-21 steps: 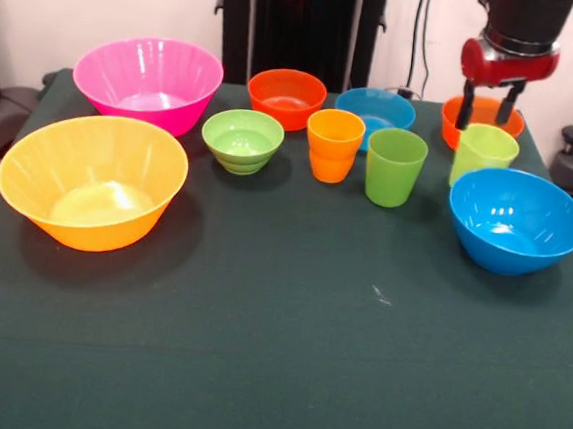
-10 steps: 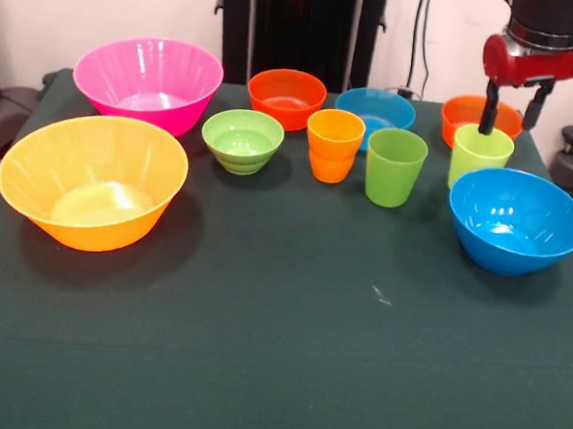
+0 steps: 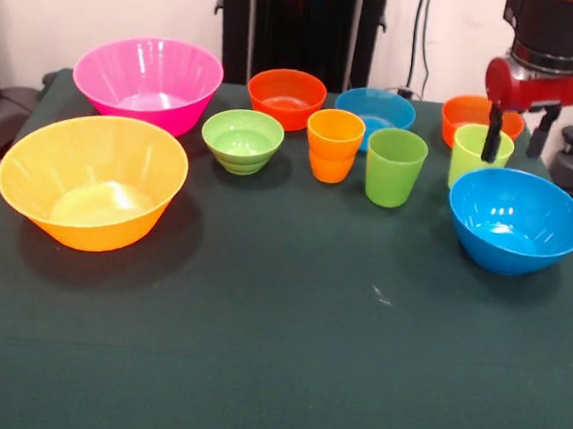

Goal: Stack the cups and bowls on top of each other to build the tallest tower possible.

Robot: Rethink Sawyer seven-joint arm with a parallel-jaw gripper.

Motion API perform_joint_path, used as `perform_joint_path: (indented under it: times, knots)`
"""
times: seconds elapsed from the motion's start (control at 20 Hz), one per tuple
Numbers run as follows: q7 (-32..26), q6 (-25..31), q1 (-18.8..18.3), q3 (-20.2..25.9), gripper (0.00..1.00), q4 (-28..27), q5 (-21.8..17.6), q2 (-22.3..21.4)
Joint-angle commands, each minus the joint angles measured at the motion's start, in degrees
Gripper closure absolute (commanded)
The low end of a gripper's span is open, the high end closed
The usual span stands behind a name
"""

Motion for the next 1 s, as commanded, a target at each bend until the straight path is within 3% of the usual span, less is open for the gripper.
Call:
perform_joint_path:
  times: [0.05, 0.55, 0.75, 1.0]
  knots:
    - [2.06, 8.69, -1.36, 0.72, 0.0, -10.97, -3.08, 6.51]
    - [-0.96, 17.02, -2.59, 0.1, 0.0, -14.84, -4.55, 5.6]
    - [-3.71, 15.91, -4.55, 0.94, 0.0, -10.96, -5.77, 3.98]
    - [-4.22, 13.32, -5.85, 1.42, 0.0, -9.85, -7.81, 4.64]
